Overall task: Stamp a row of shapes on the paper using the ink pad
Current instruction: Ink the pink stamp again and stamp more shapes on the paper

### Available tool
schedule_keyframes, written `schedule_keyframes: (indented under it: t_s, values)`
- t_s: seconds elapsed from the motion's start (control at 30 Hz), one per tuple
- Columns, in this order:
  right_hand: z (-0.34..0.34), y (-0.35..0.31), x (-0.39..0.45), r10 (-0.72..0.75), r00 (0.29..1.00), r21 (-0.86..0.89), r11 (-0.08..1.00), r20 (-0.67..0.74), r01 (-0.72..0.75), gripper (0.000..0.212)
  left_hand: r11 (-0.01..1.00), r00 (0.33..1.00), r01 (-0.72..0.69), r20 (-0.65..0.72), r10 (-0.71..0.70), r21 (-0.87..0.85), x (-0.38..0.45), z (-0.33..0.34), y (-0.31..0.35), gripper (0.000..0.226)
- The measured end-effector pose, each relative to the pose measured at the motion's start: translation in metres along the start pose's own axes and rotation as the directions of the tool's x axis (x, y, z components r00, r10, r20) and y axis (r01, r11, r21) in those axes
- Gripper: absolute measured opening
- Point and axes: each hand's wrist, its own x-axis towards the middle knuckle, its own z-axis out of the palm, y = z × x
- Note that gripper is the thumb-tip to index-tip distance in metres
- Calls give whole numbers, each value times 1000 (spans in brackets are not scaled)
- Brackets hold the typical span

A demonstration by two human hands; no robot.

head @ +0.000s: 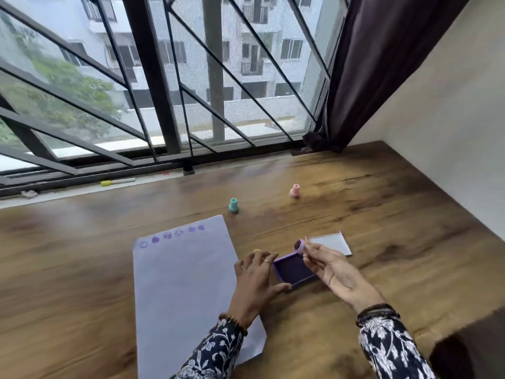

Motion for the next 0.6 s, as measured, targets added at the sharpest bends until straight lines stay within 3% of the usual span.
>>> schedule_keyframes:
  t_s: [0.1, 0.27, 0.43, 0.6]
  values:
    - [-9, -6, 0, 25, 999, 5, 1000, 27, -25, 15, 1000, 1000, 12, 6, -12, 10, 4, 3, 3, 71]
    - [-19, -8, -2, 96, 994, 4, 995, 43, -96, 35, 1000, 1000, 23, -20, -24, -13, 5, 3, 5, 58]
    - [-21, -2, 4, 101, 995, -45, 994, -22, -101, 12, 1000, 1000, 18, -14, -19, -24, 5, 0, 5, 66]
    - [-25, 1, 9, -7, 992, -174, 985, -123, -15, 12, 1000, 1000, -2, 14, 2, 11, 2, 0, 4, 78]
